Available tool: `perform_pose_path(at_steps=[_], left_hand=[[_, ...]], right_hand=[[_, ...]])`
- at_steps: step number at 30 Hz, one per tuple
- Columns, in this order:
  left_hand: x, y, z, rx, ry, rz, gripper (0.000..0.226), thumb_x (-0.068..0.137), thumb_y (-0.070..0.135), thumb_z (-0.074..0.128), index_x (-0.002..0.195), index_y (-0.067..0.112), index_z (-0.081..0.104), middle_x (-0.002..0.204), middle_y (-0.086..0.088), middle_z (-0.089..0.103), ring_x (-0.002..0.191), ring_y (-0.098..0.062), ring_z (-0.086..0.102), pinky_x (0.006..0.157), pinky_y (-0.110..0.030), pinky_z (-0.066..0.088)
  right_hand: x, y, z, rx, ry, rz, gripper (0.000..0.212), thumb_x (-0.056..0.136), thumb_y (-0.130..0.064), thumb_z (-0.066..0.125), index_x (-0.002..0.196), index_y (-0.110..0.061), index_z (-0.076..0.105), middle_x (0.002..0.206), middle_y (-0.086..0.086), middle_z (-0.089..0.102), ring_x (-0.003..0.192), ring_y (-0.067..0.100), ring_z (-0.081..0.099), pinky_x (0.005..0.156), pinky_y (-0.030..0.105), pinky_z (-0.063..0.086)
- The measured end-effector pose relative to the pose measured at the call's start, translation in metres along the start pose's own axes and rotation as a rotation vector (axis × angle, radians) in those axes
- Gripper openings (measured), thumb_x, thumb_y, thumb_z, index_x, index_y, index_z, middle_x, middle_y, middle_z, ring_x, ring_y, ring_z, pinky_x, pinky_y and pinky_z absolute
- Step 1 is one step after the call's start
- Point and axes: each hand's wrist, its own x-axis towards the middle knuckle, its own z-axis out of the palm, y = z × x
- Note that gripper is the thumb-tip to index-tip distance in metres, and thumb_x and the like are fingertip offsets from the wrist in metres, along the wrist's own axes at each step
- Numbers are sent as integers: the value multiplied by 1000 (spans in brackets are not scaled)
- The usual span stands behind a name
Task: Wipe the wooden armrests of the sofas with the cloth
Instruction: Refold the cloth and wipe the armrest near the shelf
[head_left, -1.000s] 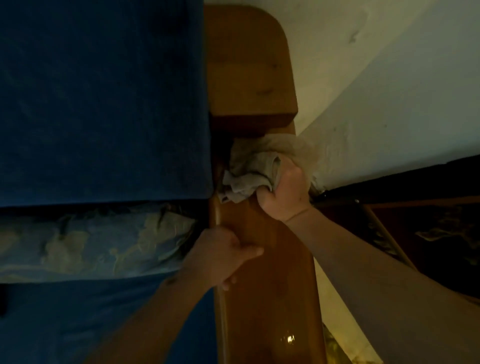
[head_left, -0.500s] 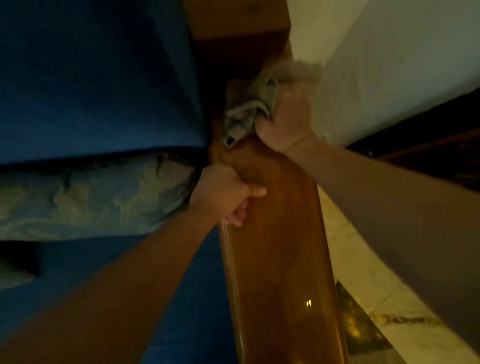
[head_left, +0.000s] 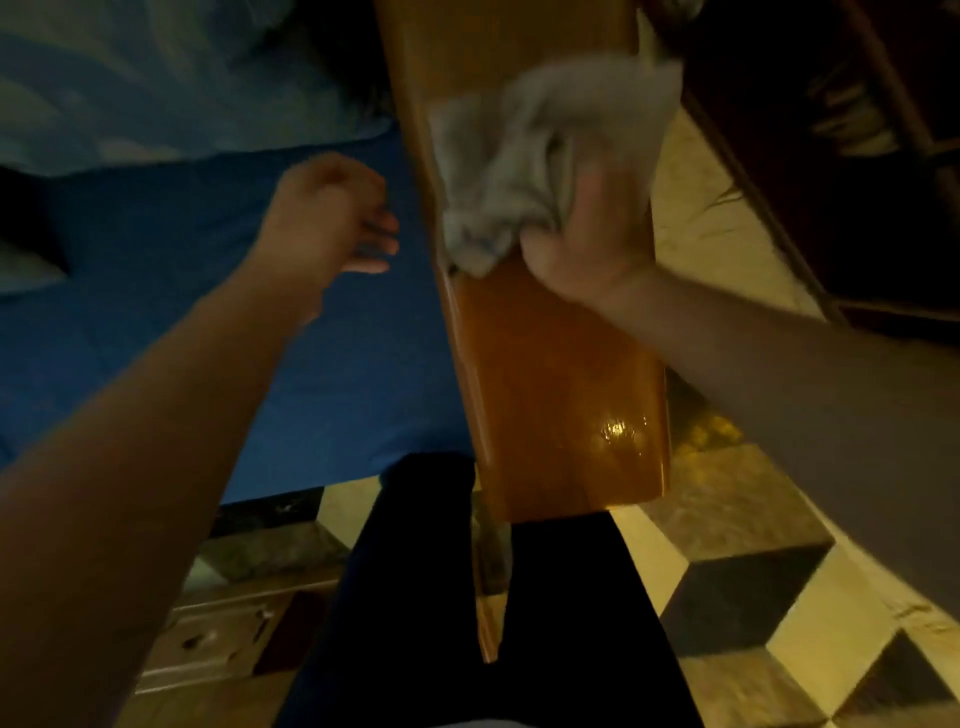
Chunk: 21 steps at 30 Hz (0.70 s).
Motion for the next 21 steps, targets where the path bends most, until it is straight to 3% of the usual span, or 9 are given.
perform_pose_path(at_steps=[3, 6, 9, 11, 15, 17, 21], left_hand=[[-23, -21, 22, 99, 119, 202, 7, 98, 17, 58, 104, 16, 57, 84, -2, 64, 65, -9, 63, 56, -25, 54], [-41, -34, 44, 253, 209, 464, 19, 90, 23, 71, 103, 20, 57, 91, 7, 62, 76, 1, 59, 66, -12, 48], [-45, -40, 61, 497, 195, 597, 37, 87, 33, 75, 116, 17, 60, 114, 4, 51, 103, -6, 48, 82, -8, 37], [-41, -36, 65, 641, 175, 619, 51, 87, 41, 74, 129, 19, 57, 130, -3, 46, 120, -14, 39, 97, -13, 30], [-24, -11, 59, 714, 86, 649, 90, 80, 54, 77, 154, 23, 35, 159, -7, 31, 146, -28, 28, 117, -41, 28], [-11, 8, 48, 694, -2, 674, 102, 78, 51, 78, 160, 29, 22, 166, -4, 20, 152, -27, 20, 118, -42, 23], [35, 64, 18, 844, 73, 784, 102, 79, 36, 82, 161, 18, 25, 167, -11, 25, 153, -29, 22, 122, -35, 17]], right_hand=[[-97, 9, -1, 74, -83, -102, 41, 81, -25, 64, 108, 6, 69, 100, 28, 73, 97, 32, 67, 87, 36, 54], [-199, 29, -4, 231, -266, -110, 57, 76, -32, 62, 130, -12, 63, 120, 18, 73, 117, 27, 64, 101, 49, 53], [-264, 49, -10, 168, -514, -213, 70, 80, -43, 58, 146, -22, 53, 152, -5, 56, 142, 9, 50, 119, 40, 36], [-274, 56, -9, 62, -566, -278, 70, 87, -50, 50, 152, -23, 48, 161, -12, 44, 150, 6, 38, 124, 34, 25], [-263, 53, -1, -66, -499, -317, 70, 89, -52, 53, 153, -24, 48, 164, -15, 39, 152, 5, 33, 127, 32, 18], [-246, 50, 2, -170, -432, -344, 76, 84, -49, 60, 154, -24, 46, 165, -13, 37, 154, 7, 30, 128, 33, 16], [-166, 39, 14, -274, -217, -249, 77, 81, -44, 60, 154, -23, 46, 163, -11, 40, 154, 9, 30, 129, 34, 13]])
